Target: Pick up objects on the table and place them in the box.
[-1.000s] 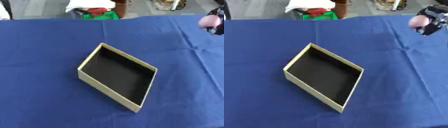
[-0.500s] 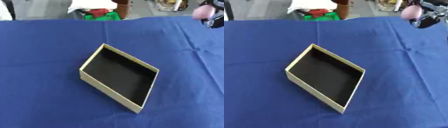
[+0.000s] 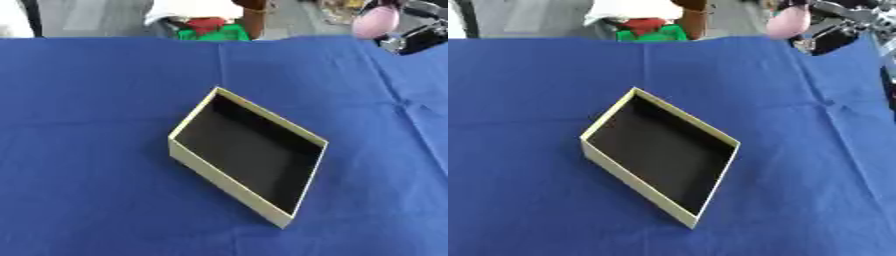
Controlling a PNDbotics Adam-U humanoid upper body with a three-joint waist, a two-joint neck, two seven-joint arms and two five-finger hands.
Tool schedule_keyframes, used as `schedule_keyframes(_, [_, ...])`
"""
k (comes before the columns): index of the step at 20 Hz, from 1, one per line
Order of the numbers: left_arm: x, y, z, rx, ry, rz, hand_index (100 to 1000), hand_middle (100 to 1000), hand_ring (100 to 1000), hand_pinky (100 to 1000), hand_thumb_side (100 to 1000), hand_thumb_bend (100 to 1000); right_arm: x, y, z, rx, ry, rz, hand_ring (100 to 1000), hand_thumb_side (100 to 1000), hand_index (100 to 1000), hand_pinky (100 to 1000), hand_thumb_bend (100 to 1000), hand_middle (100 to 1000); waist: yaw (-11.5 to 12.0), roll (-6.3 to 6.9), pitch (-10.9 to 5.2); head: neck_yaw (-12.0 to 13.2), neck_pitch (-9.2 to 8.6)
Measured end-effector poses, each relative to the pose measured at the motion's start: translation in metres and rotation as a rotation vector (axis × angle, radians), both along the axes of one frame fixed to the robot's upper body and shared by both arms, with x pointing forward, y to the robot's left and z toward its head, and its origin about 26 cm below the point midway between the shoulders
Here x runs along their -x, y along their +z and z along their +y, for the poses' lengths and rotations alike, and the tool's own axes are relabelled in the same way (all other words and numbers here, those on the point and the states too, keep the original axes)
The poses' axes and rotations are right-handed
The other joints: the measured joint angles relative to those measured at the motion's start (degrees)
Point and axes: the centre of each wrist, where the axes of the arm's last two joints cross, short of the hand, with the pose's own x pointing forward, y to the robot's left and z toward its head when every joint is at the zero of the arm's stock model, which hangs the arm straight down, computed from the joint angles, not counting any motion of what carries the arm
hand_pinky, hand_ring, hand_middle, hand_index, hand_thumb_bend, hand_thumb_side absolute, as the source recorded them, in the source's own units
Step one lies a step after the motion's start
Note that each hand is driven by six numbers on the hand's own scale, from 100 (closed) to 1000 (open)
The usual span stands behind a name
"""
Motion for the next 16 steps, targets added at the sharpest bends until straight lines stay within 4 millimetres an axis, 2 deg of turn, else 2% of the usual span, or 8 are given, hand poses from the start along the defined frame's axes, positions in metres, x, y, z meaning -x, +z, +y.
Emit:
schedule_keyframes(8, [0.000,0.000,0.000,0.003,-0.003,-0.002,680,692,605,740,934,549,-0.006,-0.006,0.046,0.036,0.223,0.027,648,100,767,590,100,622,0.2,-0.15,-0.02,1.8,0.03])
schedule_keyframes(10, [0.000,0.000,0.000,0.003,-0.004,-0.002,681,691,605,740,934,548,-0.008,-0.007,0.057,0.027,0.272,0.028,638,100,766,560,100,622,0.2,-0.17,-0.14,2.1,0.08])
schedule_keyframes(11, [0.000,0.000,0.000,0.003,-0.004,-0.002,681,691,605,740,934,550,-0.009,-0.008,0.063,0.021,0.296,0.029,638,156,766,554,100,623,0.2,-0.18,-0.28,2.1,0.22])
schedule_keyframes(12, [0.000,0.000,0.000,0.003,-0.004,-0.002,681,691,605,740,934,548,-0.010,-0.009,0.069,0.014,0.320,0.032,638,100,766,553,100,623,0.2,-0.19,-0.42,2.2,0.25])
schedule_keyframes(16, [0.000,0.000,0.000,0.003,-0.005,-0.001,681,691,604,740,934,548,-0.015,-0.014,0.095,-0.013,0.413,0.049,638,122,767,551,100,624,0.2,-0.25,-0.70,2.3,0.32])
